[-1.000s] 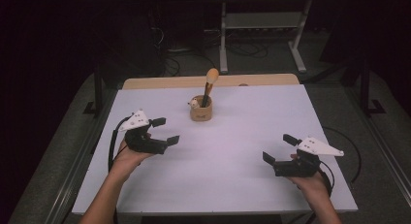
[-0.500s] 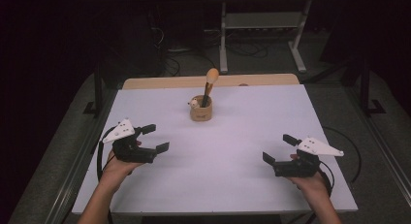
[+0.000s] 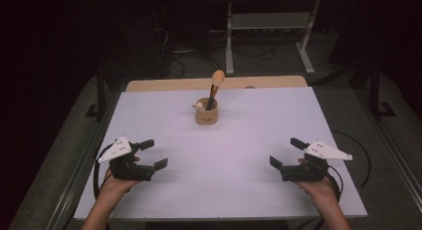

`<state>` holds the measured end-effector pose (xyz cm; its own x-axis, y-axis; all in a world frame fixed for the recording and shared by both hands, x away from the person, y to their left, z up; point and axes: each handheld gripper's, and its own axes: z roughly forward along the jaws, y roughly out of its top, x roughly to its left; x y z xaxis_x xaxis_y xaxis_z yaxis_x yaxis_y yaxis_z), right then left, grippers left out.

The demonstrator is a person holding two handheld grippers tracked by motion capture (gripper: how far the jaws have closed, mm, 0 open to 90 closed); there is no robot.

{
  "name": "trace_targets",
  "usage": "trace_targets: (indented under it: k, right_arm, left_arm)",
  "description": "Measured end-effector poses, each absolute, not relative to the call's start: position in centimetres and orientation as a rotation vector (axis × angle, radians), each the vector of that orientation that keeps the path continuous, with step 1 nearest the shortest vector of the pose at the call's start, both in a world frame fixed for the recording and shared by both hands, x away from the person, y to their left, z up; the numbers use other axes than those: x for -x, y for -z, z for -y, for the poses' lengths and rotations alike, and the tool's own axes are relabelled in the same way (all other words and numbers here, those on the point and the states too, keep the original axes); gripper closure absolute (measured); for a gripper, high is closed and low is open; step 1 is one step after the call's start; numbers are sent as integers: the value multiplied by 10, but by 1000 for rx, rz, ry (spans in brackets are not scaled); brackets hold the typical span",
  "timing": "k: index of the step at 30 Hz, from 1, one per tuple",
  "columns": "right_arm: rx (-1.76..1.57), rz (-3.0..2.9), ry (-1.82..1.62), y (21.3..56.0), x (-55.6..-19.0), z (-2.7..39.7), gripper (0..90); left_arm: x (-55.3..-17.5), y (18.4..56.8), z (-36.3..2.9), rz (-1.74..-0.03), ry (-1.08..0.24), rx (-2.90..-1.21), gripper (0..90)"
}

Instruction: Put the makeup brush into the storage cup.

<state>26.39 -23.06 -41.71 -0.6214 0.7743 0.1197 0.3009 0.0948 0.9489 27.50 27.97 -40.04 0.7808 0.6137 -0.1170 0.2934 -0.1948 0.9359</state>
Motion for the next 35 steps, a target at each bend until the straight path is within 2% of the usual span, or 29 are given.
trace_targets:
  k: [14,35]
  right_arm:
    - [-1059,-1983,-1520,421,-264,231,0]
    - [-1094,-2017,-1488,424,-263,235,0]
  left_arm:
    - [-264,413,-295,-739,-339,-1771,118]
    - [-268,420,-294,-741,-319,-1824,99]
